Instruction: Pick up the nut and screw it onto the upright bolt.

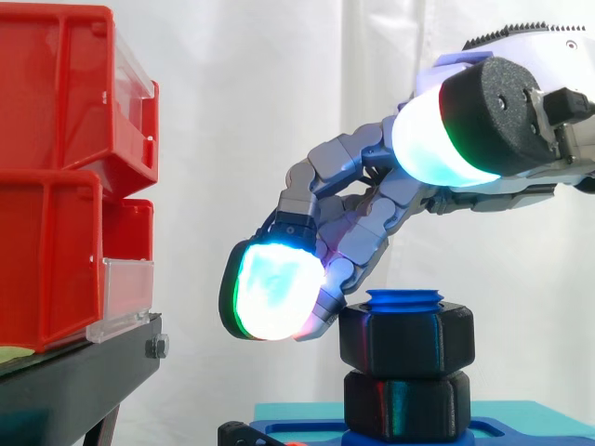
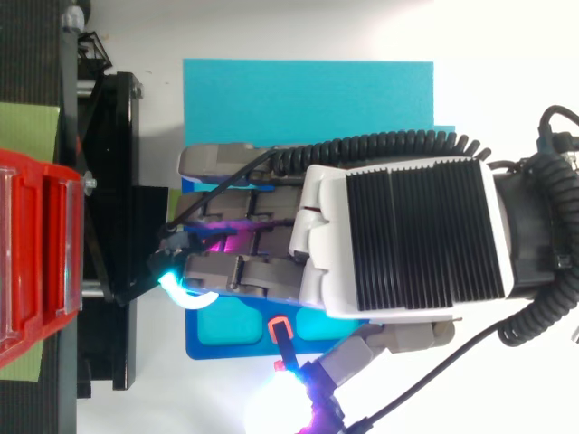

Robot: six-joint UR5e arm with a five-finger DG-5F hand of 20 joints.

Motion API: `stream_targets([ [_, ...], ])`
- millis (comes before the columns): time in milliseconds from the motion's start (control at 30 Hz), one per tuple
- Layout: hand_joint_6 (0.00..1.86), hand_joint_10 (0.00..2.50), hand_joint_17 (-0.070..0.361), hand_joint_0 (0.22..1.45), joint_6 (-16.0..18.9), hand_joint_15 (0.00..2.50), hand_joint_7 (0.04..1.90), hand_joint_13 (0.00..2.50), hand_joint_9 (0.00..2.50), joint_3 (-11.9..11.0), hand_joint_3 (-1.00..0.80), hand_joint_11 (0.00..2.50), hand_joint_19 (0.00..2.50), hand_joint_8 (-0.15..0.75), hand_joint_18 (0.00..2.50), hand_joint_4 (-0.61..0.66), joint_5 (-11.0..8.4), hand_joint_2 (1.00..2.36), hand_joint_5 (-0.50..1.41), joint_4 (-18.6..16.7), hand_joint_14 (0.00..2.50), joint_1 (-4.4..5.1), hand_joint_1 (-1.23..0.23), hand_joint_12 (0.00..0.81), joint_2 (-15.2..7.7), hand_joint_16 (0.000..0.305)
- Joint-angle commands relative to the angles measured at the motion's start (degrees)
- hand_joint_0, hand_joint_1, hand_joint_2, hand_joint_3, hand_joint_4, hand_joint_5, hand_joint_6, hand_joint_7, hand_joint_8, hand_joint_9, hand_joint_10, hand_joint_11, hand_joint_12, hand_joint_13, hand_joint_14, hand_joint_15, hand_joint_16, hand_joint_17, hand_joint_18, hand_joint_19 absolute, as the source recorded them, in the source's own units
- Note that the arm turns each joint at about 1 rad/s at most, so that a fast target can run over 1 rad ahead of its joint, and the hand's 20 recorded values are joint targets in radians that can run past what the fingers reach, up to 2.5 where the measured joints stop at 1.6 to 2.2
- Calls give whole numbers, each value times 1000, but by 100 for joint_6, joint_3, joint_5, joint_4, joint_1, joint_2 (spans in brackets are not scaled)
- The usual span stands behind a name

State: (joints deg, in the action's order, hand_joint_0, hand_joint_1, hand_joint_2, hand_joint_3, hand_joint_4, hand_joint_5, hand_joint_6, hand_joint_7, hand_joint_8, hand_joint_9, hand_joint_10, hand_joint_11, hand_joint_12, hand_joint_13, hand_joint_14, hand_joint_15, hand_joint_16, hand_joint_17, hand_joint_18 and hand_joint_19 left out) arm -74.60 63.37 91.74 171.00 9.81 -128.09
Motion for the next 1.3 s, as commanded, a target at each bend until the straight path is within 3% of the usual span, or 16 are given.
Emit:
stream_targets([
  [0,503,0,60,529,-10,0,845,526,780,0,-500,0,0,263,104,260,-16,1000,-95,12,0,-5,-171,298,-5,27],
  [433,503,0,60,530,-28,0,859,533,782,0,-500,0,0,263,113,267,36,1000,-93,162,0,-93,-172,299,-5,27],
  [800,504,0,59,530,-169,0,899,537,789,0,-500,0,0,264,122,275,230,1000,-86,197,0,-225,-173,297,3,26],
  [1267,504,0,57,532,-177,0,1026,551,811,8,-500,0,0,269,139,290,291,1000,-69,214,0,-287,-177,295,3,26],
])
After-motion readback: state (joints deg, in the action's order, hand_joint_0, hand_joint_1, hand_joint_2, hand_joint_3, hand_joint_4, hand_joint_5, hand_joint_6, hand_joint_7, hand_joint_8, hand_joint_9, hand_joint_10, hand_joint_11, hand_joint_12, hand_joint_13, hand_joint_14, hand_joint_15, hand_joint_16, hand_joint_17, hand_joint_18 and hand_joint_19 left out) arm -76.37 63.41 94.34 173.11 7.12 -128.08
